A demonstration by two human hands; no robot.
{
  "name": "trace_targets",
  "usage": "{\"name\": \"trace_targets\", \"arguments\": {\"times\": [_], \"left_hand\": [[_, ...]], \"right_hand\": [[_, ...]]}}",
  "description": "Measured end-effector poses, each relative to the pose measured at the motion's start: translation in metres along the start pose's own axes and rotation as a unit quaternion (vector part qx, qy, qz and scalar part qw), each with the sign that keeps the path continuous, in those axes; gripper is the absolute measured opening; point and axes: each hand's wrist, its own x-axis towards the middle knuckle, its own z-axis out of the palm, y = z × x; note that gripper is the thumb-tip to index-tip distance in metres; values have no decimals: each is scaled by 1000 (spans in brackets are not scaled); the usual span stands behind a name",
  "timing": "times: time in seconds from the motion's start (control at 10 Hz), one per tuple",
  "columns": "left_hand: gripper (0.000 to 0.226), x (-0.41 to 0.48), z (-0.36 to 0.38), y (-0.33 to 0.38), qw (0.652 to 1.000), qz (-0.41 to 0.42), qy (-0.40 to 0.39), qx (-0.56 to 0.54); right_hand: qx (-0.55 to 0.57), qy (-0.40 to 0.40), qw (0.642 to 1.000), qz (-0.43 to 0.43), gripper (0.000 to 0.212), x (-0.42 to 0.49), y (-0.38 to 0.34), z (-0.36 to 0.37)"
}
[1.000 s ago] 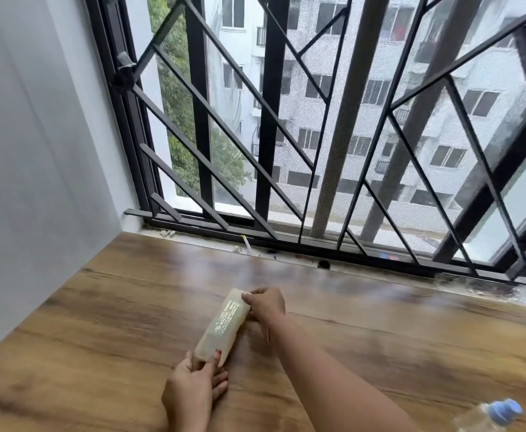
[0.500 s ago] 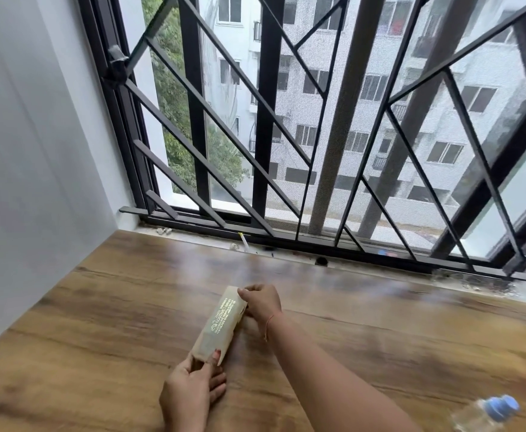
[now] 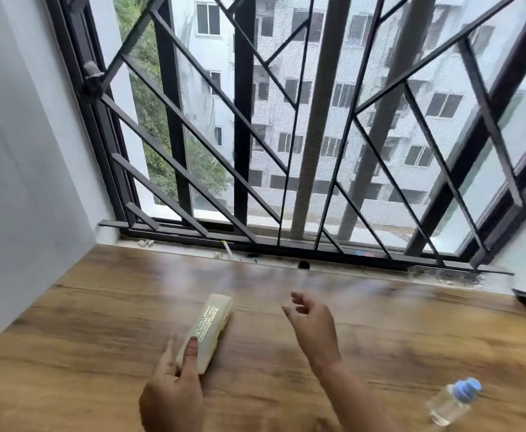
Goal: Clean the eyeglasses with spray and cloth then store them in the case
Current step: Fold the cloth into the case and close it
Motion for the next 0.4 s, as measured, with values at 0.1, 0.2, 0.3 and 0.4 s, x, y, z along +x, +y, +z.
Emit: {"name": "trace_targets", "arguments": {"times": [0.1, 0.2, 0.3, 0.4], "left_hand": [[12, -47, 20, 37, 982, 93, -150, -71], [17, -79, 42, 41, 925, 129, -351, -59], [40, -134, 81, 33, 831, 192, -523, 14], [50, -160, 97, 29, 796, 156, -585, 8]], "right_hand": [[-35, 167, 981, -93, 29, -35, 3, -74], [-52, 300, 944, -129, 36, -52, 15, -112], [-74, 419, 902, -73, 69, -71, 42, -153], [-45, 417, 908, -2, 96, -83, 56, -169]]}}
